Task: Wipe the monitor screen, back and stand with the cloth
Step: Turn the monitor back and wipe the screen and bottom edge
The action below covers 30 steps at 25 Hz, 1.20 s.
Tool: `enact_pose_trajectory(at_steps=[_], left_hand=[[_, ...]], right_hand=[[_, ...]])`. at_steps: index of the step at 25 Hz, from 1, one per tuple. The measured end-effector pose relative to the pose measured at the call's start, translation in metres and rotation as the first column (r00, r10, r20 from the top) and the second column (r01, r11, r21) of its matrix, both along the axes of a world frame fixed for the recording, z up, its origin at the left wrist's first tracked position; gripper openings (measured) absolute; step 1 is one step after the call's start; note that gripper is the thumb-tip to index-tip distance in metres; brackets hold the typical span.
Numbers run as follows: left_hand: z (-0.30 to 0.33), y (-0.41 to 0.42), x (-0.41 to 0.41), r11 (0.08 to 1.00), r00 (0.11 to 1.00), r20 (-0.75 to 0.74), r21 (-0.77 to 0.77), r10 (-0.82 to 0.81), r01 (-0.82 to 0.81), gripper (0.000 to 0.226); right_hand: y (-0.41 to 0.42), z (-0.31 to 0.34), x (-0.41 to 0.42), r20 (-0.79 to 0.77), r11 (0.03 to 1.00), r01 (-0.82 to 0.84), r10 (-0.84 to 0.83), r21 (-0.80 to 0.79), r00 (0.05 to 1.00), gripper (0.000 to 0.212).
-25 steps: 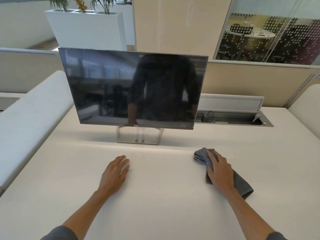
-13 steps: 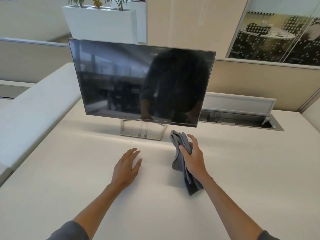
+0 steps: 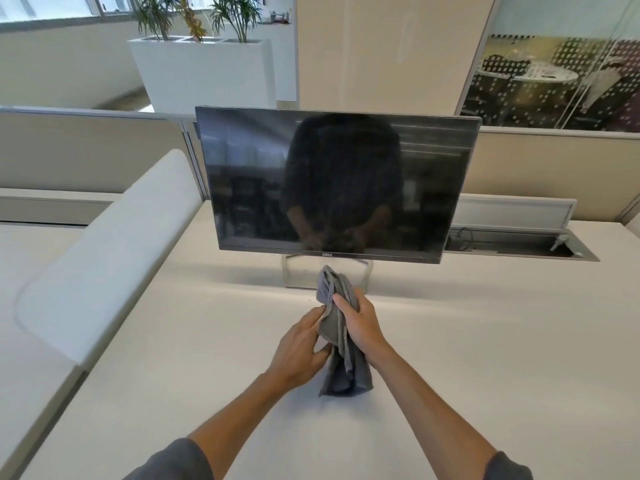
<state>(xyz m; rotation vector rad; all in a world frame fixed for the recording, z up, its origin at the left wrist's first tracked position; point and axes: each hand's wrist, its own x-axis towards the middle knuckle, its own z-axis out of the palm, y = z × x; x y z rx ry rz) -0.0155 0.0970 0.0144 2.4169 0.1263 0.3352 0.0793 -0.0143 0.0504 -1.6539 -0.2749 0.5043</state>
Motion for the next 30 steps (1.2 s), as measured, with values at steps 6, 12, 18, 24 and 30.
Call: enact_pose_trajectory(at_steps=[6, 12, 18, 24, 30], left_hand=[[-0.003, 0.105, -0.020, 0.955, 0.954, 0.057, 0.025, 0.295, -0.297, 0.046], [0.017, 0.206, -0.004, 0.770, 0.782, -0.040, -0.152, 0.621, -0.620, 0.045], [0.027, 0.236, 0.027, 0.875, 0.905, 0.006, -0.259, 0.426, -0.410, 0.048], [0.024, 0.235, 0.027, 0.854, 0.887, 0.031, -0.291, 0.460, -0.433, 0.050], [0.025, 0.229, 0.024, 0.844, 0.879, 0.007, -0.281, 0.477, -0.456, 0.063]], right_hand=[[0.073, 0.010, -0.005, 0.539, 0.933, 0.173, 0.027, -0.316, 0.842, 0.045], [0.174, 0.019, -0.016, 0.840, 0.848, 0.376, 0.137, -0.372, 0.524, 0.056], [0.224, -0.004, -0.008, 0.900, 0.817, 0.466, 0.140, -0.340, 0.412, 0.059], [0.238, -0.011, -0.013, 0.883, 0.853, 0.339, 0.254, -0.397, 0.395, 0.054], [0.216, 0.147, 0.069, 0.977, 0.891, 0.443, 0.174, -0.104, -0.120, 0.050]])
